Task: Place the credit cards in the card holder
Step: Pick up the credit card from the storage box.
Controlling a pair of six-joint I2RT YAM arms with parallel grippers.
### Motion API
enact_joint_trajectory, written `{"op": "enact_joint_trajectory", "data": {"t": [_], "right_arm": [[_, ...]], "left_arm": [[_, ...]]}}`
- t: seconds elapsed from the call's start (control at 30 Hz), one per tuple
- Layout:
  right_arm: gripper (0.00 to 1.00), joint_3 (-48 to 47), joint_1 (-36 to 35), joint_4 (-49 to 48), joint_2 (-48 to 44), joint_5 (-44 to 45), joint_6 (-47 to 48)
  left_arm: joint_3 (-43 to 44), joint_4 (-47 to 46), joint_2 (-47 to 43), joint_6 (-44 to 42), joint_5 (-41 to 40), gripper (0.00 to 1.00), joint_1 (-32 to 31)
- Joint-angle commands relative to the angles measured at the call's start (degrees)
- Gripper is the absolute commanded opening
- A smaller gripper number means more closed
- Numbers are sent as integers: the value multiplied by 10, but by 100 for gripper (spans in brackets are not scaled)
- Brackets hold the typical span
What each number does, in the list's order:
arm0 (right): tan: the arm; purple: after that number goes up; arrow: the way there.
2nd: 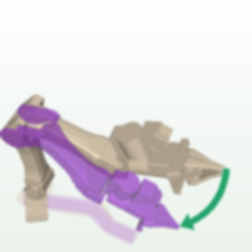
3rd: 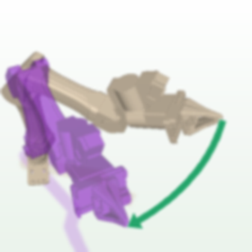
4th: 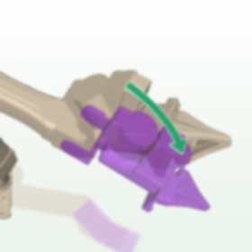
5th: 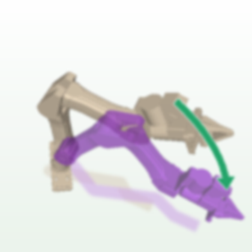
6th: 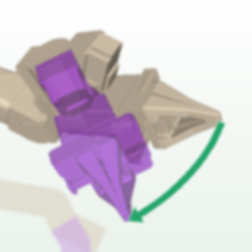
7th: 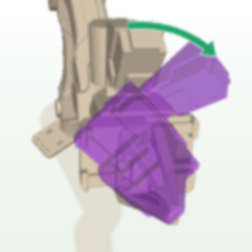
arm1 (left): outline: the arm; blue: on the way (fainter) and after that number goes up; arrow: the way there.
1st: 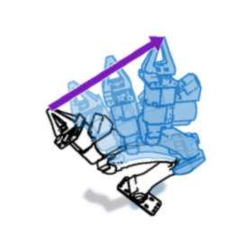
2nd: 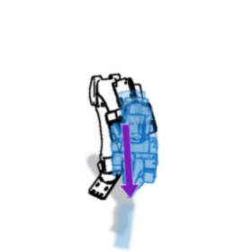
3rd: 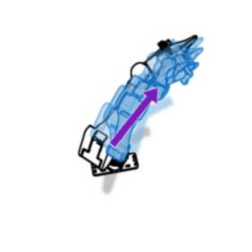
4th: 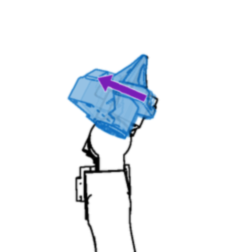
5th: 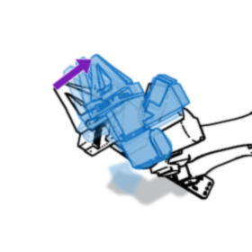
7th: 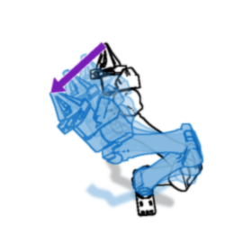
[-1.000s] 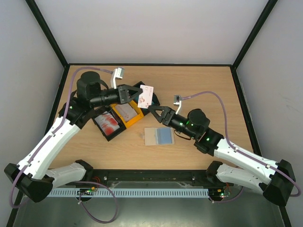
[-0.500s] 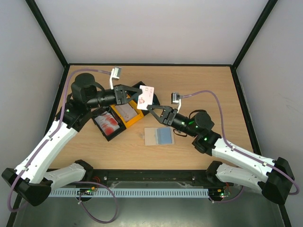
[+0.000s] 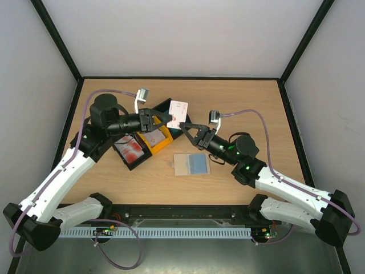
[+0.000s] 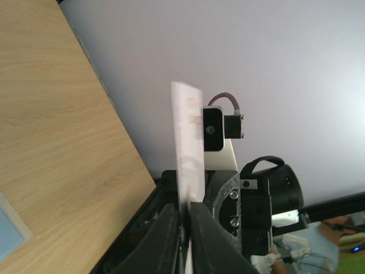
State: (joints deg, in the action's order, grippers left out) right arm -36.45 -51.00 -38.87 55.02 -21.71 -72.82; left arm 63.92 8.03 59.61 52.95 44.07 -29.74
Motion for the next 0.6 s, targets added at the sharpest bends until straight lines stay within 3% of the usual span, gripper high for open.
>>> {"op": "enact_joint_trajectory", "data": {"t": [0.0,0.1,0.27,0.3,0.4,0.57], "right_arm": [[2,-11,0,-12,-5,14,-11],[5,-10,1,20,-9,15,-2],[45,14,1,179,-59,86,48],[49,20,0,224,-73,111,67],[56,36,1,372,-111,187,98],[59,40,1,544,-112,273,157]], "left_arm": [[-11,-33,-9,9,21,3,-2],[-14,-30,-11,1,11,2,-2],[-34,47,-18,-56,-83,2,-5],[-46,58,-21,-67,-109,2,-8],[-98,67,-25,-76,-188,2,-28],[-215,-25,-12,-30,-271,2,-97]]}}
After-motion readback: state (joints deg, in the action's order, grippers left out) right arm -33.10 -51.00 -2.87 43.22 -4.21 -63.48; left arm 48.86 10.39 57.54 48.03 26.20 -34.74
